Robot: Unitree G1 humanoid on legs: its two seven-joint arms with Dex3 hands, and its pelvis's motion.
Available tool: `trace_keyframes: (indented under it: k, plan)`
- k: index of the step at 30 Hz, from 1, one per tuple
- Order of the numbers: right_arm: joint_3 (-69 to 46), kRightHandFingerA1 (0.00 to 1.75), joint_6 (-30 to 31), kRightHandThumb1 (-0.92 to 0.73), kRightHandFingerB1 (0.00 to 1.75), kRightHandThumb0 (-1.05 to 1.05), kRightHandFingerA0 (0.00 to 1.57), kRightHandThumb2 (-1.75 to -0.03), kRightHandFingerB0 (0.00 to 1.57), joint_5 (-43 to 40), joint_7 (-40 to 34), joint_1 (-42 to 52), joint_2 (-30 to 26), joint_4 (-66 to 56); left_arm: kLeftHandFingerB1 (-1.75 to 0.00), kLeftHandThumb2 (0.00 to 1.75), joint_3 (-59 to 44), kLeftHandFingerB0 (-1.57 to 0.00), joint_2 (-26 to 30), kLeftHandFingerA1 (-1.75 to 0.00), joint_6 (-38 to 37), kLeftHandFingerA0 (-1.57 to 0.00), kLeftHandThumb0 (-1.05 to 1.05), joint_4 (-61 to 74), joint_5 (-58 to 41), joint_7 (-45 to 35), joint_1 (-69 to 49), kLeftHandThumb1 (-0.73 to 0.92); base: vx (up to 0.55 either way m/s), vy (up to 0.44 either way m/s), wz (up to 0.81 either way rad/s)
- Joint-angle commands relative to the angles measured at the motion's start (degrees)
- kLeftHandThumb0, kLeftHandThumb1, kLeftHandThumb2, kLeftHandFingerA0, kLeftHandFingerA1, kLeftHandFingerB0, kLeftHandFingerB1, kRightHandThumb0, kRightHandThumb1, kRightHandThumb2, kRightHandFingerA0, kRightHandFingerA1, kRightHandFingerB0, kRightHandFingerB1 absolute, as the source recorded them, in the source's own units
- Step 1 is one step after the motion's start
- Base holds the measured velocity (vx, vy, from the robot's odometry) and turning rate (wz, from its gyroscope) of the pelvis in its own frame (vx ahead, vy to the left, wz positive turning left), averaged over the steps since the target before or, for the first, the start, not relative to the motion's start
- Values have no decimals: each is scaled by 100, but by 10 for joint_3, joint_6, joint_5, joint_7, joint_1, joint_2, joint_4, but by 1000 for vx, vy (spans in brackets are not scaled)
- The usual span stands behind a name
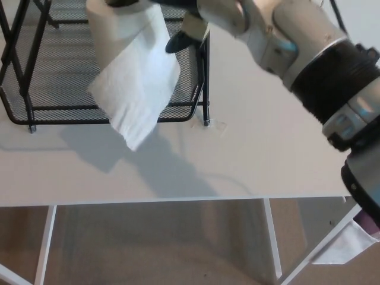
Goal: The robot walks towards a desk on which a file tray is kept in the middle and a toilet paper roll is kept on its right. The robot uses its right hand to hook on finger in the gap of the roll and grabs it, lifts it and places it on the tray.
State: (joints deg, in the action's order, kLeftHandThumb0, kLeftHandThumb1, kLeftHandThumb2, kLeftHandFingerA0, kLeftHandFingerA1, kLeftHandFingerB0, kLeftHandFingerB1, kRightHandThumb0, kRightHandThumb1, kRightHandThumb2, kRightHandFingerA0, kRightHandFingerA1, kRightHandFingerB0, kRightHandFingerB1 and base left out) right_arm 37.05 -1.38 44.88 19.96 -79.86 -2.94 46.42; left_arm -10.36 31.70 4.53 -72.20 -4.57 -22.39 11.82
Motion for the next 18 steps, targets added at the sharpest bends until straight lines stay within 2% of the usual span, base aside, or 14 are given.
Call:
trace_keyframes:
  k: [1, 2, 3, 5, 7, 9, 11, 13, 14, 16, 17, 18]
  plan:
    - [-8, 57, 26, -40, 43, -71, 0, -63, 2, -1, 66, -22, -19, -28, -70, 102, -1, -10, 6, -78, -7, -28, -55, 3, 7, 2, -5, 8, 0, 0, 0]
    - [-9, 55, 20, -34, 45, -62, 0, -83, 0, -7, 96, -24, -30, -43, -70, 102, -4, -9, 6, -77, -5, -27, -55, 1, 4, 0, -3, 9, 0, 0, 0]
    - [-1, 51, 16, -37, 39, -68, 0, -84, 0, -1, 119, -26, -41, -58, -68, 104, -1, -8, 6, -76, -7, -26, -55, 0, 7, 1, -4, 12, 0, 0, 0]
    - [2, 53, 10, -36, 41, -67, 0, -85, 0, 0, 139, -26, -50, -72, -68, 104, -1, -5, 6, -76, -5, -24, -57, 1, 6, 1, -4, 11, 0, 0, 0]
    - [5, 52, 1, -36, 42, -65, 1, -84, 0, -4, 173, -25, -65, -95, -69, 104, 0, -11, 6, -76, -2, -26, -54, -3, 9, 9, -2, 12, 0, 0, 0]
    - [-22, 57, -2, -35, 51, -64, 2, -77, 3, -34, 191, -8, -89, -142, -68, 103, -4, -9, 6, -75, -4, -24, -55, -4, 5, 6, -6, 11, 0, 0, 0]
    - [-34, 50, 4, -35, 42, -65, 1, -78, 2, -48, 221, -16, -105, -158, -69, 101, -13, -11, 4, -77, 1, -28, -54, -5, -4, 9, -5, 9, 0, 0, 0]
    - [-55, 49, 20, -35, 41, -66, 1, -77, 4, -65, 246, -20, -116, -179, -68, 101, -13, -9, 3, -77, 4, -28, -54, -6, -4, 8, -3, 9, 0, 0, 0]
    - [-67, 46, 32, -51, 34, -60, 2, -56, 7, -73, 258, -21, -123, -194, -82, 130, -5, -16, 5, -94, 1, -40, -105, -4, 4, 5, -4, 51, 0, 0, 0]
    - [-112, 44, 68, -54, 37, -61, 4, -57, 9, -107, 283, -20, -144, -229, -82, 129, -5, -16, 4, -94, 1, -41, -105, -3, 4, 7, -5, 53, 0, 0, 0]
    - [-144, 43, 96, -56, 38, -59, 3, -59, 9, -128, 293, -11, -156, -266, -82, 129, -8, -17, 6, -94, -4, -41, -105, -2, 2, 5, -10, 52, 0, 0, 0]
    - [-209, 48, 98, -58, 35, -57, 4, -58, 11, -181, 289, 24, -190, -323, -68, 103, -6, -9, 6, -75, -7, -24, -54, -1, 3, 3, -12, 12, 0, 0, 0]
